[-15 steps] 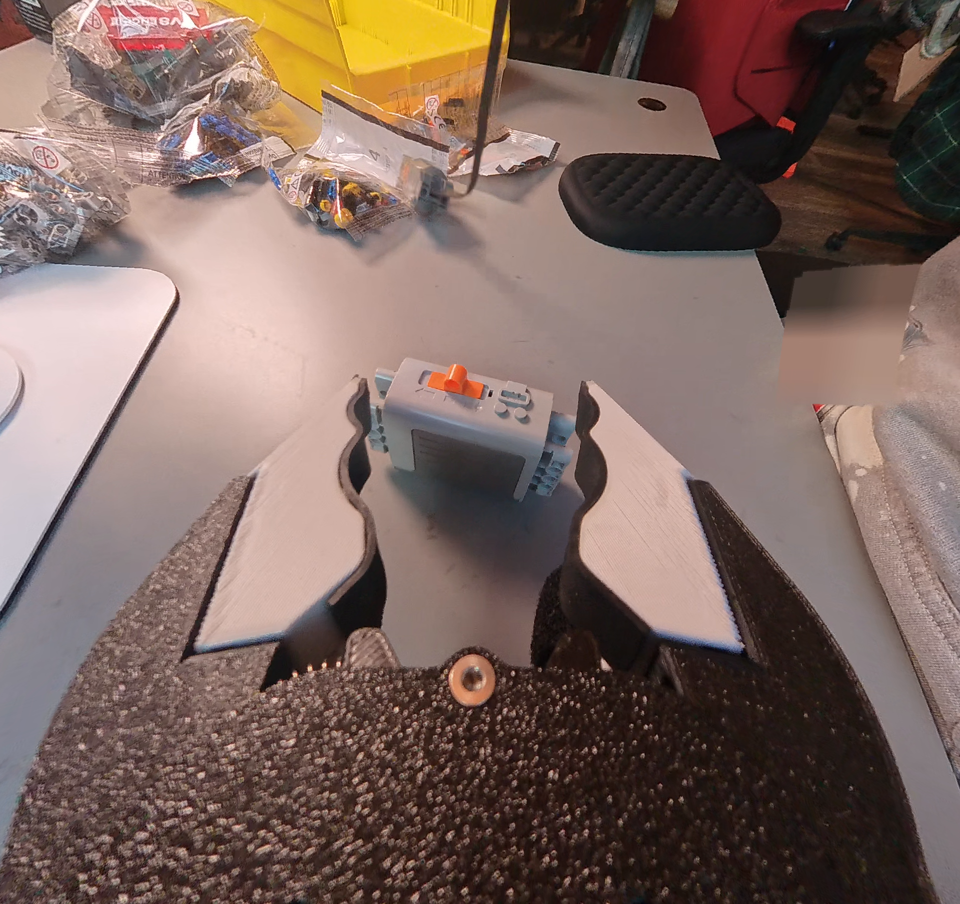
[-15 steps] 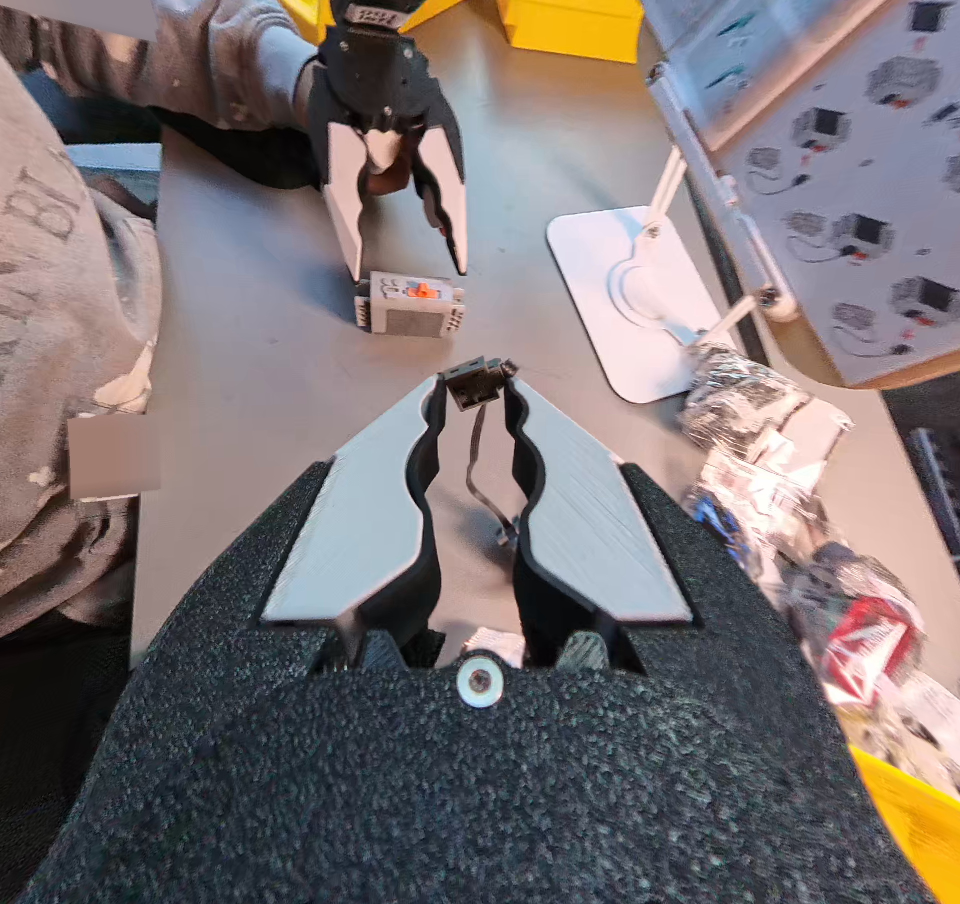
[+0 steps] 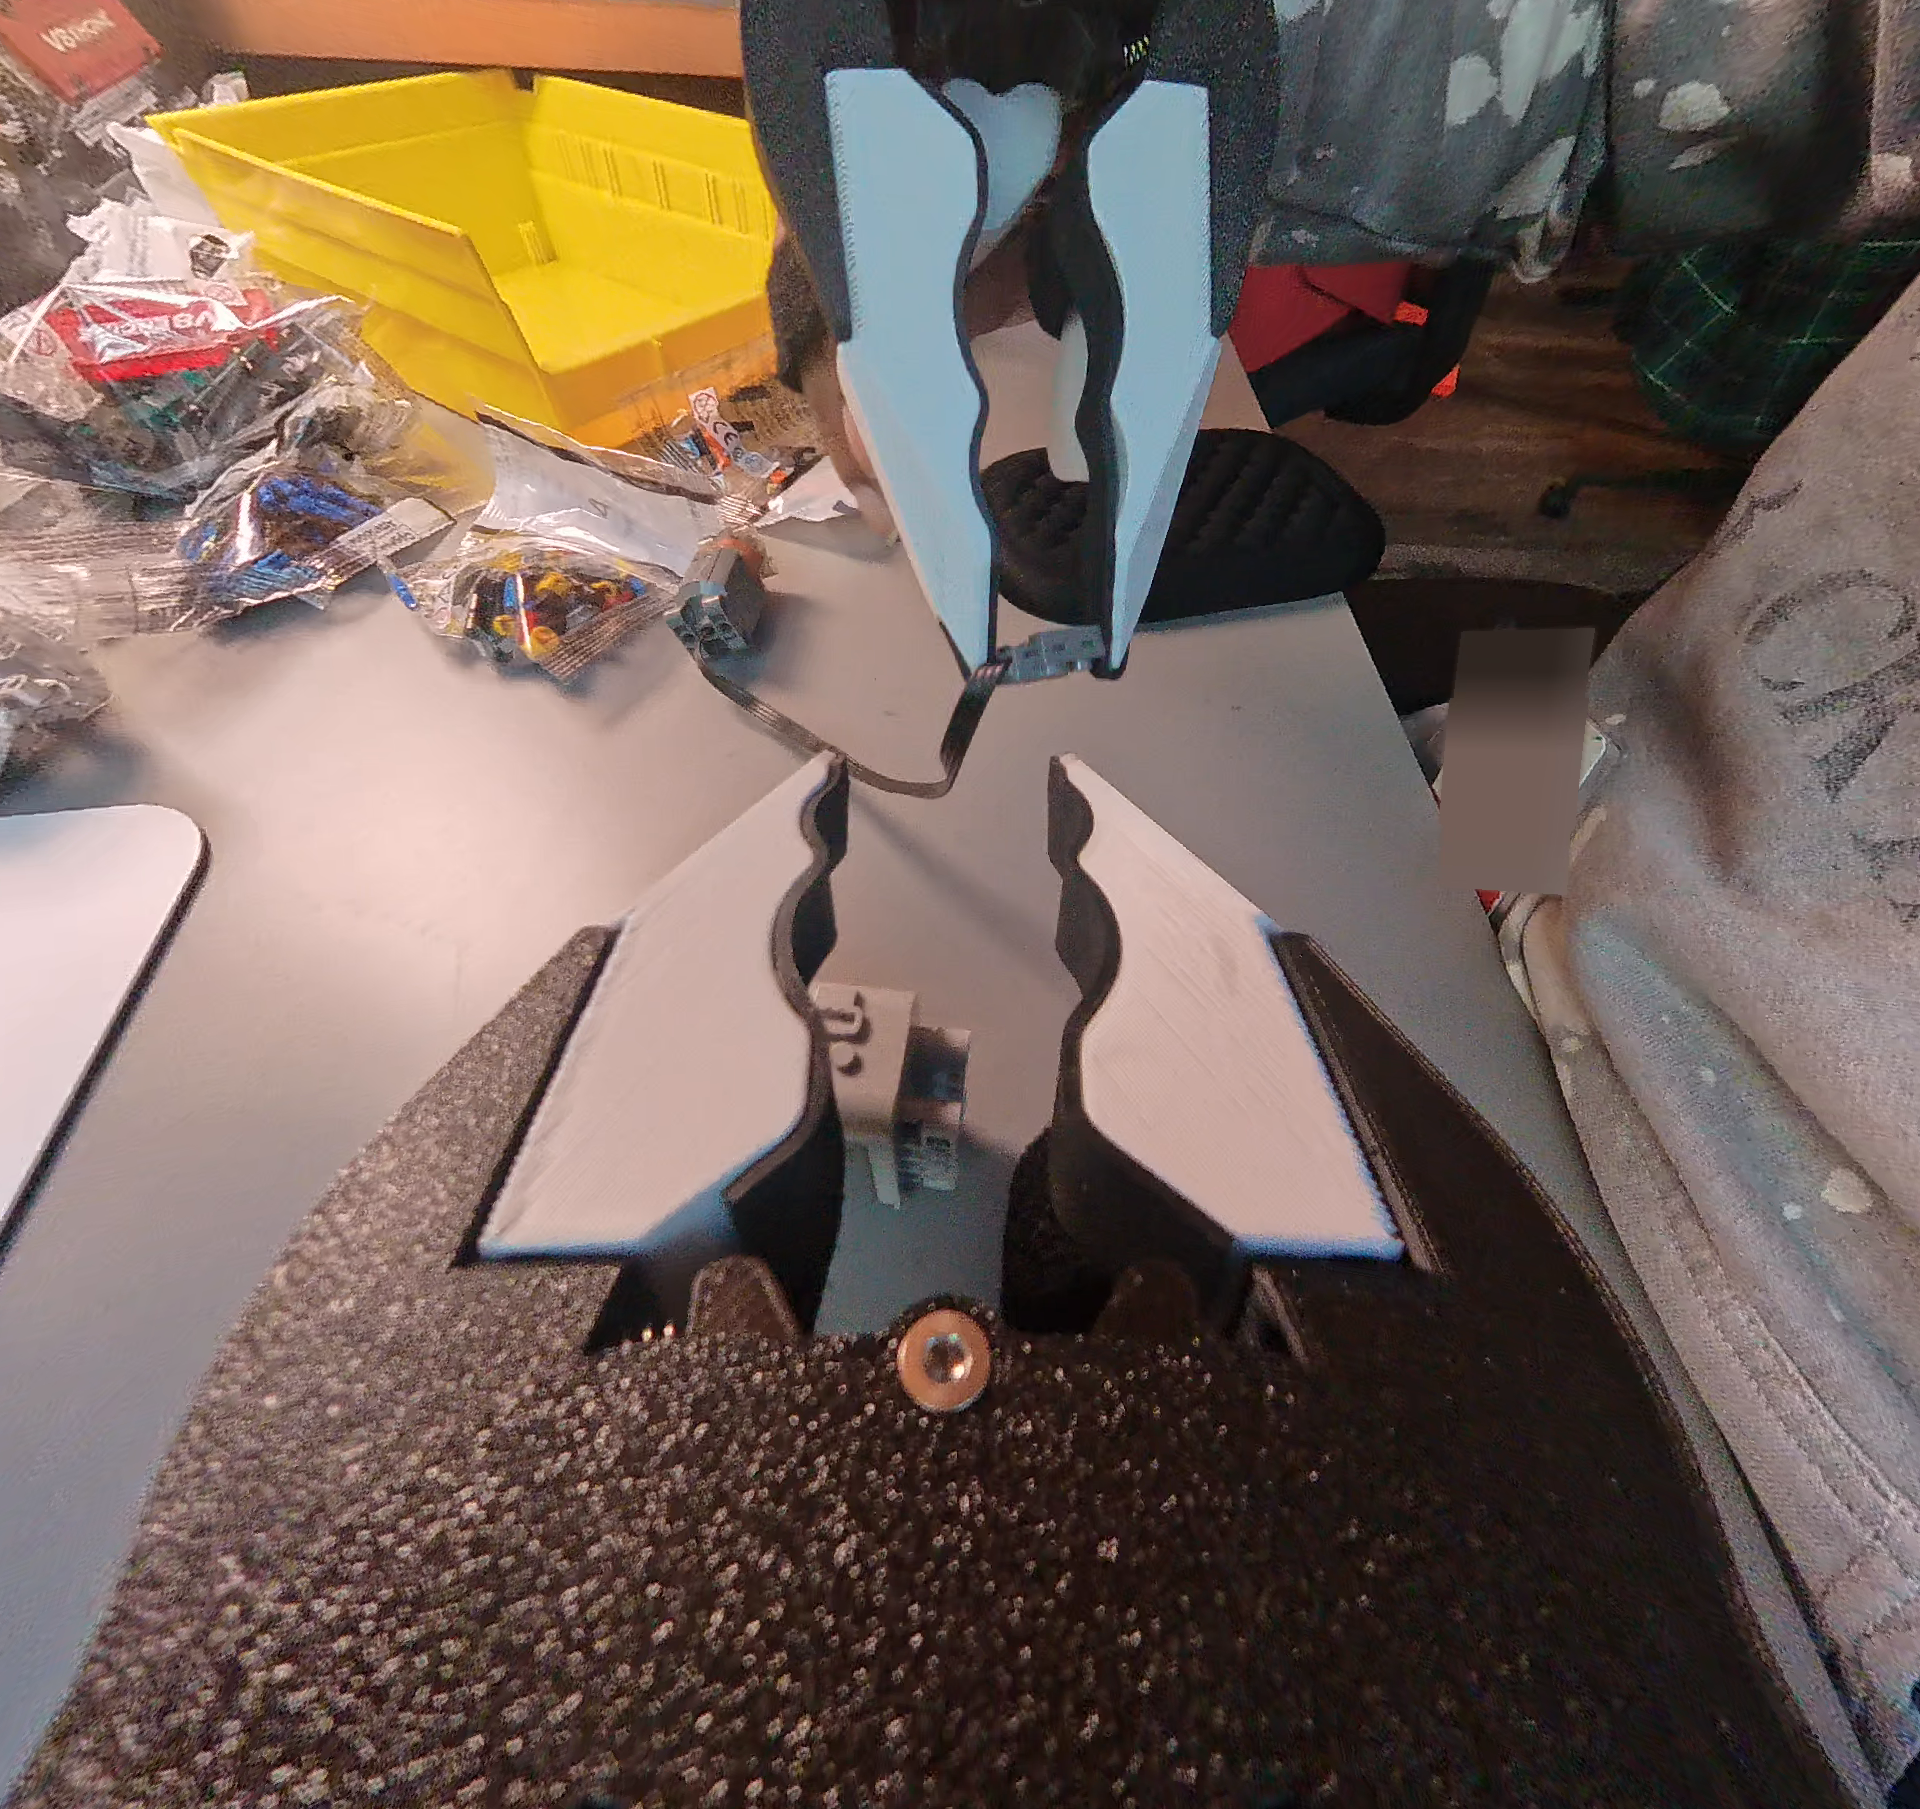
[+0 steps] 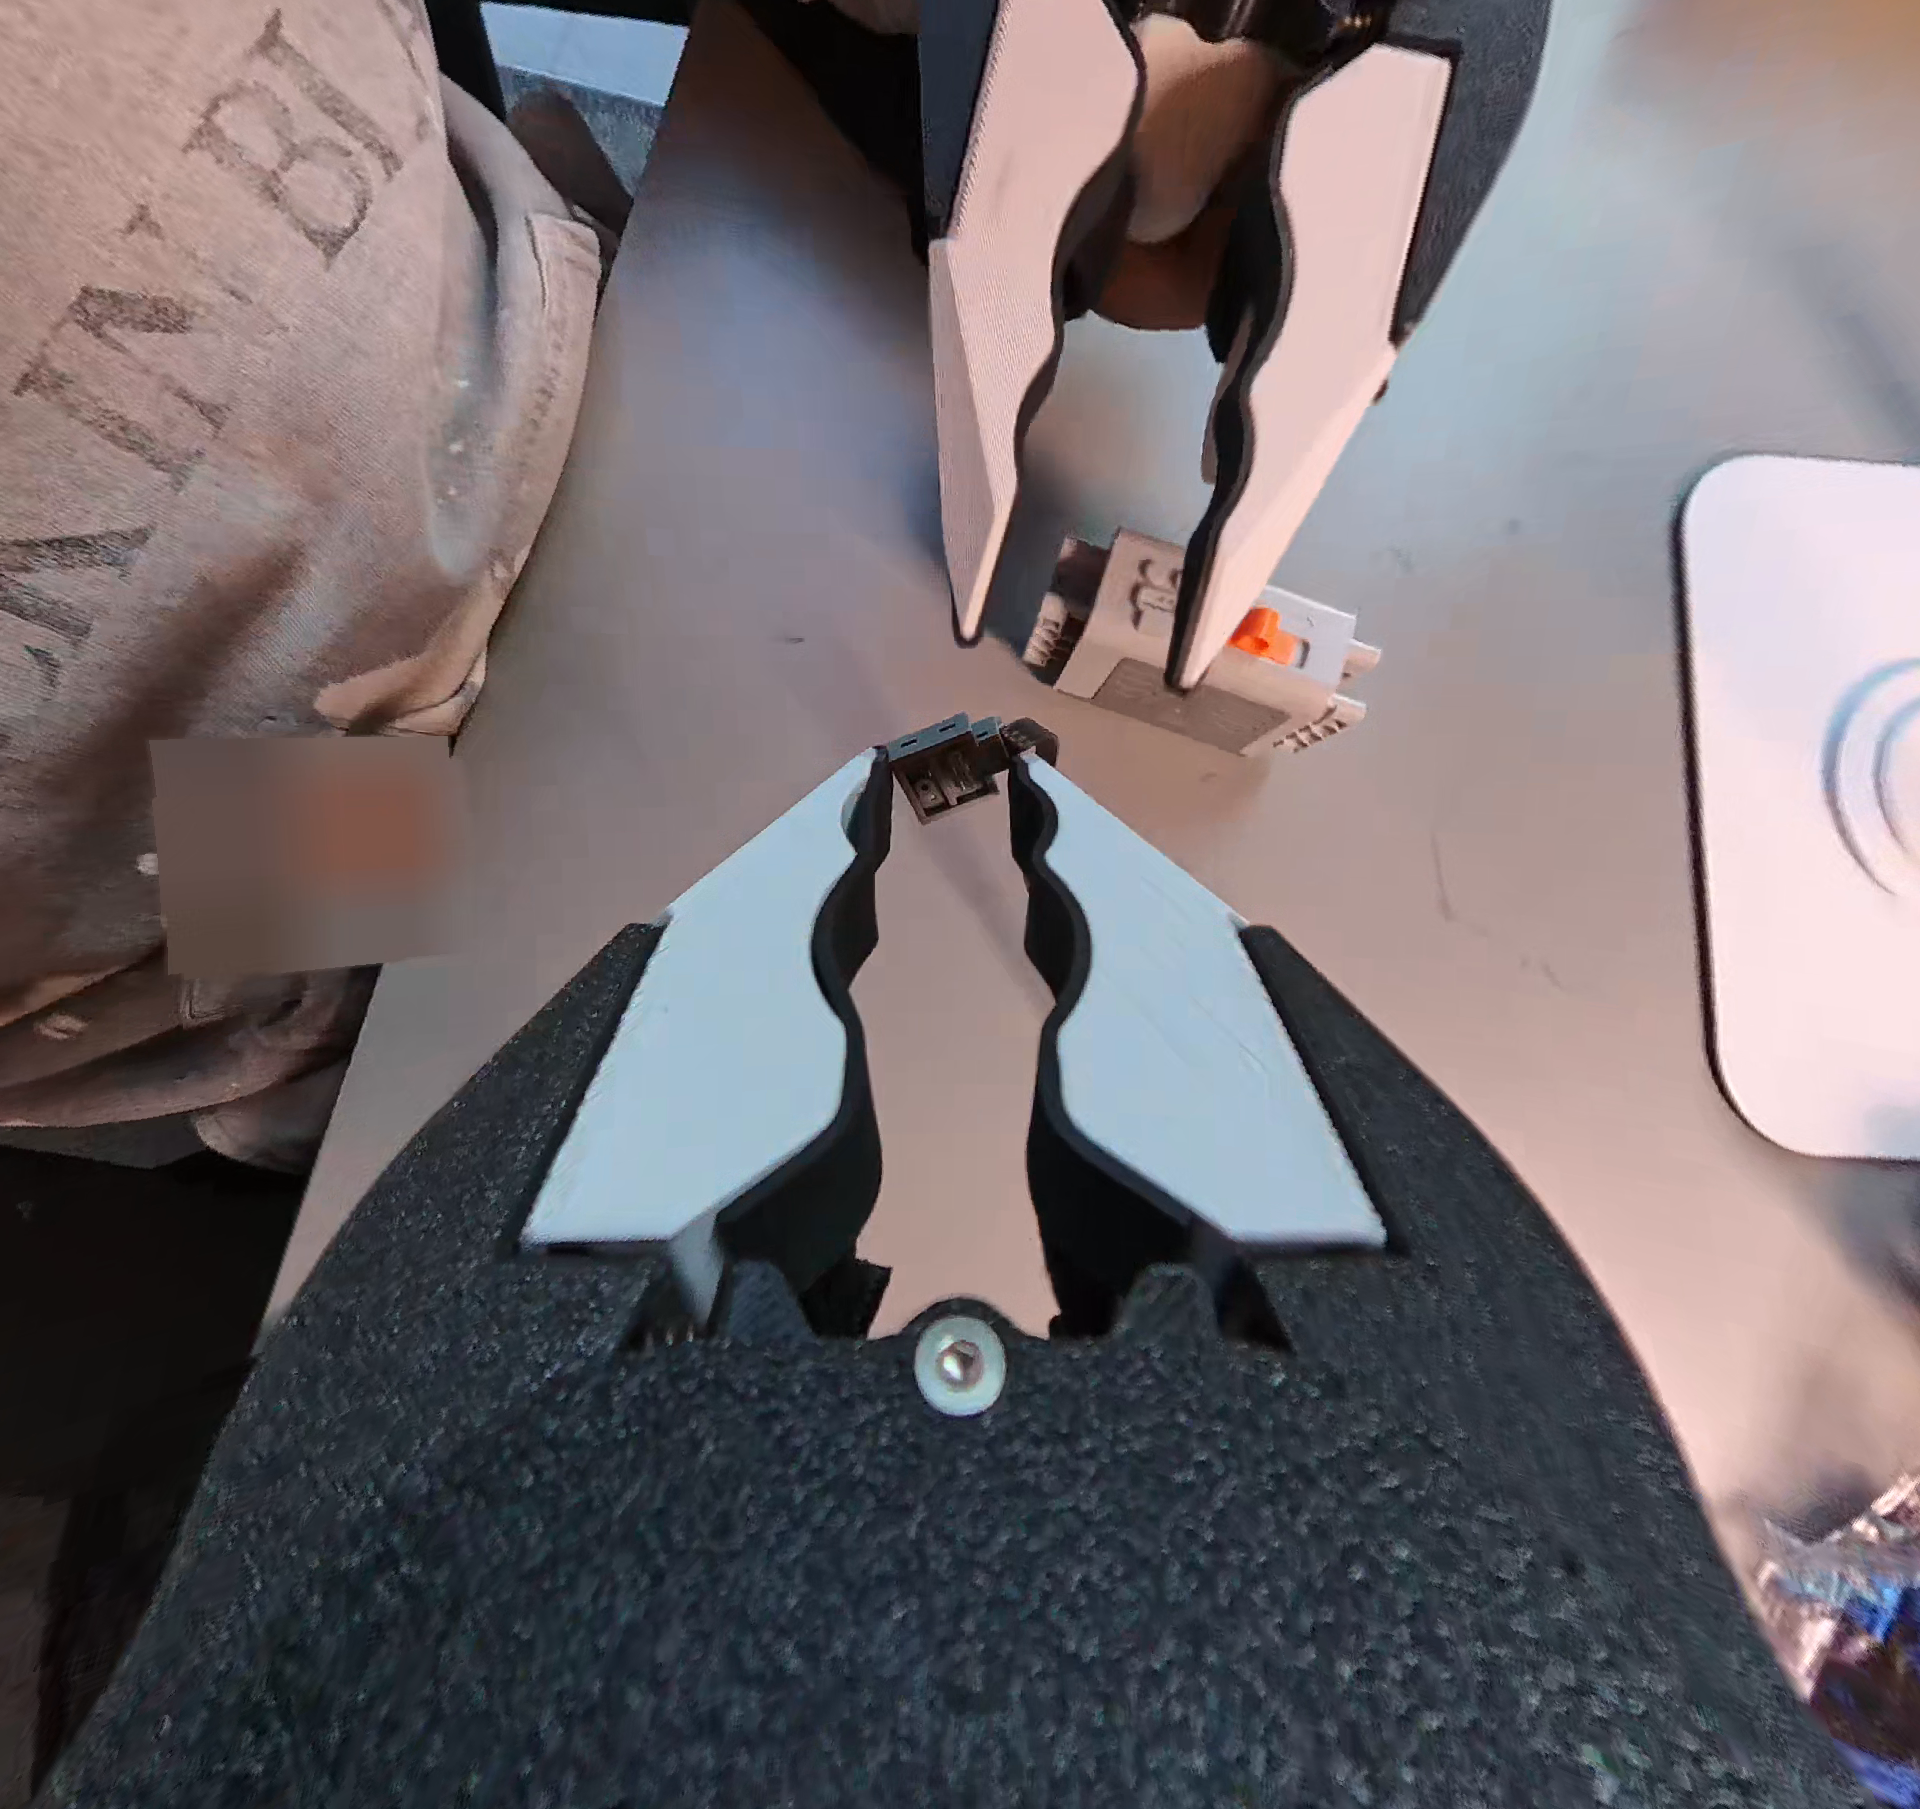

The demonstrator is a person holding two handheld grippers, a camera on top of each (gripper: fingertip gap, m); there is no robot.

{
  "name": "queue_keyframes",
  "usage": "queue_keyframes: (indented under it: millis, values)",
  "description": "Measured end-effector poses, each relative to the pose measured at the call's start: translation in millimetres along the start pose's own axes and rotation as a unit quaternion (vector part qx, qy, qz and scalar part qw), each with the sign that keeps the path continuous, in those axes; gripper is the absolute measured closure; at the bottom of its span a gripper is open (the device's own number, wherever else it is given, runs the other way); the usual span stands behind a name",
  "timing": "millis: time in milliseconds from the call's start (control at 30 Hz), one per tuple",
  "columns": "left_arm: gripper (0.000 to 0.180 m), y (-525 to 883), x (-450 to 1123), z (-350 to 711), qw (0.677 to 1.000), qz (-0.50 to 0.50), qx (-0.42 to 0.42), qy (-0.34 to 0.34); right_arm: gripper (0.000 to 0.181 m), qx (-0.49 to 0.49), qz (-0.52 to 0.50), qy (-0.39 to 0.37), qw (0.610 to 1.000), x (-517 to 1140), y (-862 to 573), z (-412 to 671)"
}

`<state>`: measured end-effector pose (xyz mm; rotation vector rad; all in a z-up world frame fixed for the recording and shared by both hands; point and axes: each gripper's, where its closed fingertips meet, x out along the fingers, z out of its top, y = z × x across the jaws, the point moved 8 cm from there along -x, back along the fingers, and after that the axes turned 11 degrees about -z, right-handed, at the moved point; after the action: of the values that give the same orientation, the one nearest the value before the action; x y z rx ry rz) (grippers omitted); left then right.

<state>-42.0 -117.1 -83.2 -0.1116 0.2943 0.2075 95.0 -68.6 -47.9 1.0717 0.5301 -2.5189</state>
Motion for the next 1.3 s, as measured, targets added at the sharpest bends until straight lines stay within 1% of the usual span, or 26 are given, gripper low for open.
queue_keyframes:
  millis: [133,200,233,333,400,467,533,600,667,767,967,1100,1200,1300]
  values:
    - [0.161,-5,14,2,0.999,-0.003,0.035,0.036,0.159,-0.031,0.024,0.002,0.999,7,4,10]
    - [0.175,-9,17,2,0.997,0.001,0.057,0.046,0.159,-0.043,0.023,0.011,0.999,8,3,11]
    - [0.177,-9,18,1,0.997,0.009,0.06,0.05,0.159,-0.044,0.019,0.012,0.999,7,1,11]
    - [0.177,-5,14,5,0.998,0.043,0.04,0.024,0.159,-0.017,-0.009,-0.02,1.0,1,-7,10]
    - [0.177,1,6,10,0.997,0.075,0.019,-0.015,0.155,0.025,-0.058,-0.075,0.995,-6,-14,9]
    - [0.177,9,-4,14,0.993,0.096,-0.016,-0.065,0.149,0.092,-0.12,-0.152,0.977,-11,-20,7]
    - [0.177,15,-13,16,0.987,0.094,-0.059,-0.119,0.148,0.15,-0.183,-0.23,0.944,-10,-19,4]
    - [0.178,20,-18,17,0.979,0.081,-0.091,-0.164,0.148,0.203,-0.24,-0.272,0.91,-1,-17,0]
    - [0.177,23,-21,16,0.975,0.074,-0.105,-0.183,0.15,0.238,-0.259,-0.307,0.884,7,-14,2]
    - [0.177,23,-22,15,0.971,0.066,-0.114,-0.2,0.16,0.283,-0.271,-0.358,0.847,8,-17,8]
    - [0.177,22,-22,15,0.97,0.052,-0.122,-0.206,0.168,0.294,-0.24,-0.373,0.846,15,-23,14]
    - [0.177,21,-22,12,0.972,0.046,-0.121,-0.195,0.168,0.284,-0.217,-0.372,0.857,19,-24,14]
    - [0.177,20,-22,11,0.975,0.053,-0.112,-0.184,0.163,0.28,-0.202,-0.36,0.867,19,-27,14]
    - [0.177,20,-23,12,0.975,0.054,-0.111,-0.184,0.164,0.273,-0.194,-0.354,0.873,19,-29,17]
